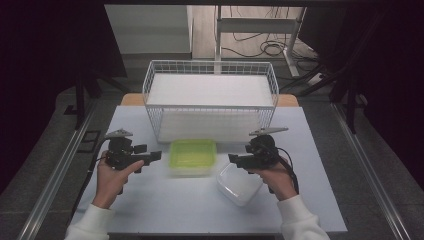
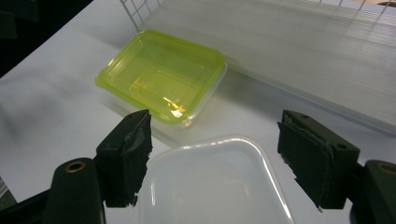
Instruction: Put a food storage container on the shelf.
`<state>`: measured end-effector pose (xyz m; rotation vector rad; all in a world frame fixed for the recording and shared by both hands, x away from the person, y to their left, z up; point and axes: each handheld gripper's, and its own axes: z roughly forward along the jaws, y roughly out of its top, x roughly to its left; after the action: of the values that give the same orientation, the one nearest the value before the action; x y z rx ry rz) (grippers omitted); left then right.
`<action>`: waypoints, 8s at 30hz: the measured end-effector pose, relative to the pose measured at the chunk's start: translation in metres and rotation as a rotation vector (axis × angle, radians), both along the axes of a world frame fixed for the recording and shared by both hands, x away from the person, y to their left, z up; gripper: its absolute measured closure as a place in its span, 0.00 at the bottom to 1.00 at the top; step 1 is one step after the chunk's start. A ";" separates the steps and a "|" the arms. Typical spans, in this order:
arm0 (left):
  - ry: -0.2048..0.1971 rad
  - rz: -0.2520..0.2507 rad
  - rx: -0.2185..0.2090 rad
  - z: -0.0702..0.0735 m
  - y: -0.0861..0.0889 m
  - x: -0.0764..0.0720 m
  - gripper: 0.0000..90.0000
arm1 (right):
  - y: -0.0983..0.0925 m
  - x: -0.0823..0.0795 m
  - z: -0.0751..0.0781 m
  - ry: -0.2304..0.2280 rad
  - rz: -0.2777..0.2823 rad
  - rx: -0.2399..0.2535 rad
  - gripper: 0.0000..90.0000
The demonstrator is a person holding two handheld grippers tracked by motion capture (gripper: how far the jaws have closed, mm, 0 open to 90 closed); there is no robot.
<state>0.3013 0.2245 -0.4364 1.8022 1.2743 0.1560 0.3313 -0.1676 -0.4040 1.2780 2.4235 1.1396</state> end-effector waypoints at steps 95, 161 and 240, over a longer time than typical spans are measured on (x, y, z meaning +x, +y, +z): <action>0.291 -0.009 -0.208 -0.057 -0.022 0.063 0.85 | 0.059 0.074 -0.060 0.325 -0.050 0.102 0.85; -0.194 -0.167 -0.240 0.103 -0.041 0.039 0.87 | 0.009 0.020 0.094 -0.237 0.096 0.259 0.87; 0.136 -0.085 -0.345 0.109 -0.046 0.190 0.87 | -0.003 0.163 0.086 0.111 -0.122 0.472 0.85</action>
<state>0.4915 0.1785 -0.3273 1.5840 1.2306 -0.2252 0.4947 -0.1709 -0.3182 1.6291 2.1825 1.7121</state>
